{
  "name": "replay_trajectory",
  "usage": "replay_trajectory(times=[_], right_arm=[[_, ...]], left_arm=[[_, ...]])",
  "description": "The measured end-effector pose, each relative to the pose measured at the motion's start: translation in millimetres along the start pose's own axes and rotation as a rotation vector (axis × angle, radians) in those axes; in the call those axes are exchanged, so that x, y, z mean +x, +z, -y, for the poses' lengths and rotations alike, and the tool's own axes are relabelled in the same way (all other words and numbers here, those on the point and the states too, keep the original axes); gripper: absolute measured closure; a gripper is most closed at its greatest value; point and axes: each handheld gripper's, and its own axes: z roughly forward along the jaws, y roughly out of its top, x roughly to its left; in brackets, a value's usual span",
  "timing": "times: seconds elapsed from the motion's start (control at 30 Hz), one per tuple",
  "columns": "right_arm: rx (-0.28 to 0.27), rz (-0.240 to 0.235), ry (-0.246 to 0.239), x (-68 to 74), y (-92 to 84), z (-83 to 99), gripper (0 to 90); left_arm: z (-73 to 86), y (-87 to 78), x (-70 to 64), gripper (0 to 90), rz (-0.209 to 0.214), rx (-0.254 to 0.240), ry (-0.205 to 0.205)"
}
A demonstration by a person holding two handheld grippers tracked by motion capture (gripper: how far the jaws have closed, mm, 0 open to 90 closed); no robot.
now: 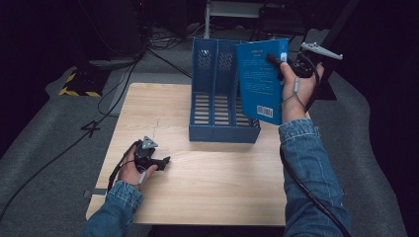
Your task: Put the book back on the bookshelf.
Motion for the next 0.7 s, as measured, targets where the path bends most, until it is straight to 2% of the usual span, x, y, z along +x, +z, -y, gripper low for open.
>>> replay_trajectory(times=[0.13,0.23,0.33,0.37,0.4,0.53,0.63,0.7], right_arm=[[-0.004,0.066,0.023,-18.5,-1.9,3.1,60.6],[-0.007,0.057,0.042,-20.0,-2.4,3.9,60.6],[0.015,0.071,0.001,-6.0,6.6,4.9,60.6],[0.015,0.071,0.001,-6.0,6.6,4.9,60.6],[0.028,0.079,-0.003,2.9,15.0,6.0,60.6],[0.022,0.08,-0.011,15.2,27.2,7.0,60.5],[0.018,0.105,-0.042,25.5,36.9,8.0,60.5],[0.025,0.096,-0.044,30.9,40.5,9.9,60.5]], left_arm=[[-0.3,0.5,0.1,18.4,-0.001,-0.003,0.003],[-0.5,0.5,0.1,18.3,0.003,-0.001,0.002],[-0.6,0.4,-0.3,18.3,0.0,0.002,0.001],[-0.6,0.4,-0.3,18.3,0.0,0.002,0.001],[-0.5,0.4,-0.5,18.3,0.001,0.003,-0.002],[-0.4,0.5,-0.6,18.3,0.003,0.001,0.001],[-0.5,0.4,-0.6,18.3,0.001,0.002,0.002],[-0.5,0.5,-0.5,18.3,0.003,0.0,0.003]])
